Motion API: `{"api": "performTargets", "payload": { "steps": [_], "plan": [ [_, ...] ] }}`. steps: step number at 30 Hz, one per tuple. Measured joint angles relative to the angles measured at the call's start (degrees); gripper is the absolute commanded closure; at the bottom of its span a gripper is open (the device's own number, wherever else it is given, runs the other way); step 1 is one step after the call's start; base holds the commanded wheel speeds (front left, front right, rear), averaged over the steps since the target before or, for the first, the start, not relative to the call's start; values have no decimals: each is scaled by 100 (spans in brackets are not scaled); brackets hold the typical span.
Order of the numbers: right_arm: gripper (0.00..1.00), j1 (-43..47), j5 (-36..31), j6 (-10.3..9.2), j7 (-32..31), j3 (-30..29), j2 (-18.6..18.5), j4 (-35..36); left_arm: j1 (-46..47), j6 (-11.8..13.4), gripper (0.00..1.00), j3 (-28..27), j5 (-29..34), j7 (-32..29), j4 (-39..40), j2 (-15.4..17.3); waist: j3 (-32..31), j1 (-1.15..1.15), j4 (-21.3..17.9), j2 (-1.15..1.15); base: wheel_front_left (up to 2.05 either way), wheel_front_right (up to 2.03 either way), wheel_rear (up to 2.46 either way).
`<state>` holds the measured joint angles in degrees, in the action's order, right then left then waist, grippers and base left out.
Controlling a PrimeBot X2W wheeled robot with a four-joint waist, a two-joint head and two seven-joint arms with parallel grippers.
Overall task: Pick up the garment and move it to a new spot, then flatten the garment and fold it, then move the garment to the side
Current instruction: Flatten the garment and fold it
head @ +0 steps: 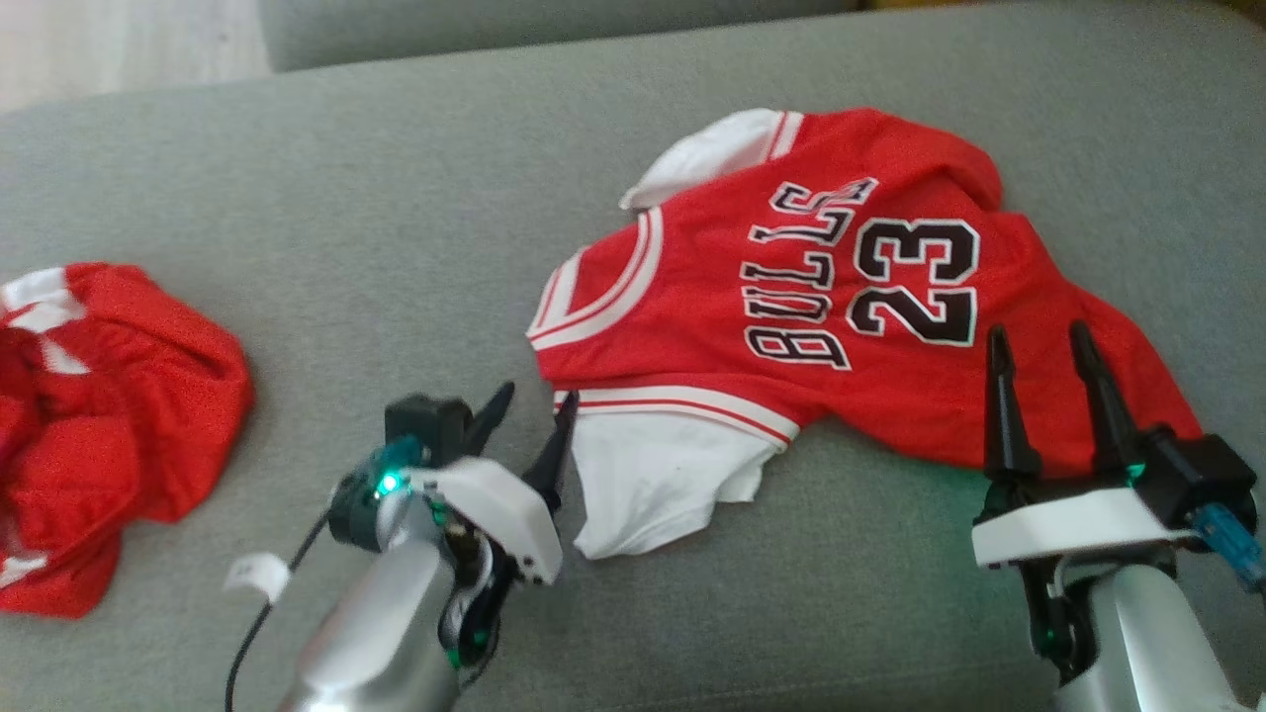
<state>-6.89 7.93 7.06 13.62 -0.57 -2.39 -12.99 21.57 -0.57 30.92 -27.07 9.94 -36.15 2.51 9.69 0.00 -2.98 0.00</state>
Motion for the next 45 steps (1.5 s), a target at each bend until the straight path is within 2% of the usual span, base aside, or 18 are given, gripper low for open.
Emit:
{"api": "performTargets", "payload": {
  "steps": [9,10,11,15,20,26,31,32,33,34,35,39,45],
  "plan": [
    [0,-110,7,0,18,20,-3,30,740,-2,0,264,-247,-62,-978,-11,357,0,-346,0,0,0,0],
    [0,-115,7,0,19,16,-3,30,838,-8,62,302,-302,-77,-1040,-12,387,0,-364,0,0,0,0],
    [0,-127,8,0,19,14,-3,30,920,-40,100,333,-342,-75,-1091,-11,414,0,-375,0,0,0,0],
    [0,-219,22,0,58,-21,-4,34,1056,-36,100,331,-437,164,-1281,-35,471,0,-357,0,0,0,0],
    [0,-224,22,0,59,-76,-4,35,1151,180,100,70,-446,379,-1363,-60,485,0,-281,0,0,0,0],
    [0,-241,3,0,63,-92,-4,23,1517,445,100,-543,-330,428,-1010,316,504,0,-176,0,0,0,0],
    [0,-359,3,0,76,-36,-5,-18,1549,406,100,-610,-167,434,-1180,431,536,0,-178,0,0,0,0],
    [0,-361,-3,0,76,-23,-5,-35,1539,388,69,-597,-167,434,-1291,431,534,0,-183,0,0,0,0],
    [0,-360,-3,0,76,-25,-5,-68,1530,366,25,-583,-159,434,-1380,431,530,0,-187,0,0,0,0],
    [0,-359,-3,0,76,-29,-5,-90,1511,360,25,-591,-114,434,-1396,432,525,0,-188,0,0,0,0],
    [0,-359,-3,0,76,-33,-5,-107,1497,360,0,-619,-97,434,-1383,432,516,0,-186,0,0,0,0],
    [0,-344,-3,0,77,-84,-7,-174,1356,361,0,-834,-58,434,-1079,447,415,0,-155,0,0,0,0],
    [0,-285,-3,0,77,-200,-9,-208,525,411,0,-1533,130,435,261,480,177,0,33,0,0,0,0]
  ]
}}
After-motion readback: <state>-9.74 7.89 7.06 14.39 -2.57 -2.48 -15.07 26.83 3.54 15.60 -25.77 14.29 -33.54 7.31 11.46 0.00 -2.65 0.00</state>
